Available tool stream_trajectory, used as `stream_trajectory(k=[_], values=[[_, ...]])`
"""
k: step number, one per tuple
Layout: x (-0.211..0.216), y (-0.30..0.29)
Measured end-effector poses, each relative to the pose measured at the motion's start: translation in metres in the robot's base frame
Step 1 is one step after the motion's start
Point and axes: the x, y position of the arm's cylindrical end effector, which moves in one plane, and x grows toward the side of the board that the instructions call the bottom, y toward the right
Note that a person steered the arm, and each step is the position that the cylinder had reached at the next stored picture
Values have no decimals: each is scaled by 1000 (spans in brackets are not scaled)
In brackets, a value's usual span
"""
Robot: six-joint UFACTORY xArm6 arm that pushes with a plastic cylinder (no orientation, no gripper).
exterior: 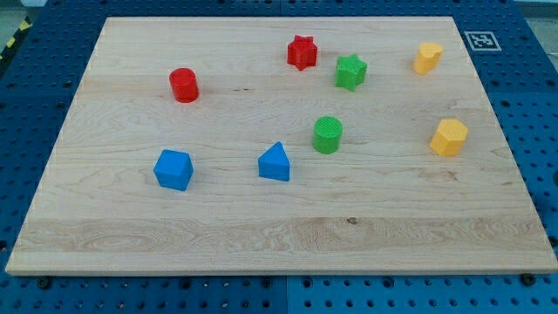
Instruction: Move the blue cube closer to the blue triangle
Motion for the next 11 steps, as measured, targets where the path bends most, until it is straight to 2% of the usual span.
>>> stream_trajectory(k=[1, 2, 3, 5, 6, 7, 8, 9, 11], values=[[0, -10], [18, -63], [45, -140], [80, -358], [57, -472], [-7, -553], [-31, -539], [-34, -444], [-34, -345]])
